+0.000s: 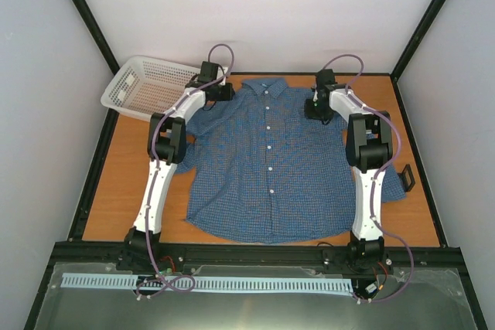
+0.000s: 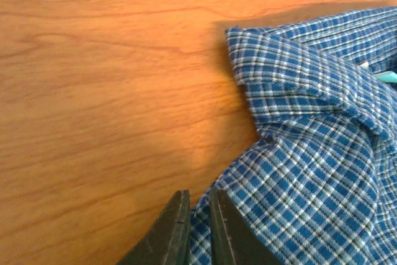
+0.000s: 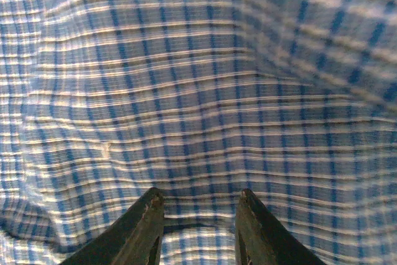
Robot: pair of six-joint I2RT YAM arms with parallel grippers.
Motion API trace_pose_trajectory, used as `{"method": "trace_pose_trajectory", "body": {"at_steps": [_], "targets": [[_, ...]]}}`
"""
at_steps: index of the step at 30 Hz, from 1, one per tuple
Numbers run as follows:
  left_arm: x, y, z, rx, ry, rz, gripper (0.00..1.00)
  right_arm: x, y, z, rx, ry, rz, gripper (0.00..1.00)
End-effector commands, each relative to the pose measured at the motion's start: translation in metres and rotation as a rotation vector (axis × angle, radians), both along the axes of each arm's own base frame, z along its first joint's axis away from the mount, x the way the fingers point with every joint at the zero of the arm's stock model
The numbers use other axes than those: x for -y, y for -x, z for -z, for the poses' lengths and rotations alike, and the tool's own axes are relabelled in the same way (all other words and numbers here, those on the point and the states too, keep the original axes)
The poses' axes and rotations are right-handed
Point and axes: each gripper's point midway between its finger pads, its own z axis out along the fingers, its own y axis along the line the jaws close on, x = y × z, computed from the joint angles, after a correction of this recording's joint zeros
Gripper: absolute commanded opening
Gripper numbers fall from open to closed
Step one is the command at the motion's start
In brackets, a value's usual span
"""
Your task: Pin the brooch onto the clothing
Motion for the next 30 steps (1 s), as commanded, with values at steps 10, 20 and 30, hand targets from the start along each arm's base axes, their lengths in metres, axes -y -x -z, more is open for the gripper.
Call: {"method": "trace_pose_trajectory", "body": {"at_steps": [10,20,30], "targets": [[0.014,-0.034,-0.093,0.268,0.204,0.181,0.01,0.068,0.009,0.016,-0.035,0.115,0.126,0.34],[0.047,0.018,-0.225,0.364,0.206,0.185,0.36,0.028,0.009,-0.057,0.097,0.038,0.055,0.47],[0.014,0.173,-0.259,0.256,0.175,0.187,0.71,-0.145,0.026,-0.070,0.139,-0.143,-0.300,0.71]]}}
